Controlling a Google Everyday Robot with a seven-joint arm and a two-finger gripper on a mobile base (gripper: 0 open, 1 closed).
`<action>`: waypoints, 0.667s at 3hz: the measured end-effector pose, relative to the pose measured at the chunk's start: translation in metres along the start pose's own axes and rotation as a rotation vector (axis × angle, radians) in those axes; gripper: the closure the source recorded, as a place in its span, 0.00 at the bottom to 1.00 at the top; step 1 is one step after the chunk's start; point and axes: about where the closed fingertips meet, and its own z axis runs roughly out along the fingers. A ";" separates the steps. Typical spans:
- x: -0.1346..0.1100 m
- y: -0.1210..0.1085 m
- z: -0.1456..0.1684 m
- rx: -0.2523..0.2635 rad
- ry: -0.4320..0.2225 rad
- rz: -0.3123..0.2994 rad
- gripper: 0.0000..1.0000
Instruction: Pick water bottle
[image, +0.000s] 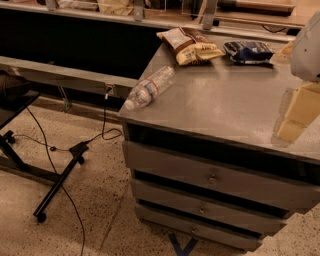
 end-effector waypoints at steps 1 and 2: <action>0.000 0.000 0.000 0.000 0.000 0.000 0.00; -0.019 -0.025 0.001 0.071 0.020 -0.065 0.00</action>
Offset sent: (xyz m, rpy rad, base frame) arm 0.0681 0.0260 0.0196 -0.1336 -0.1608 0.1014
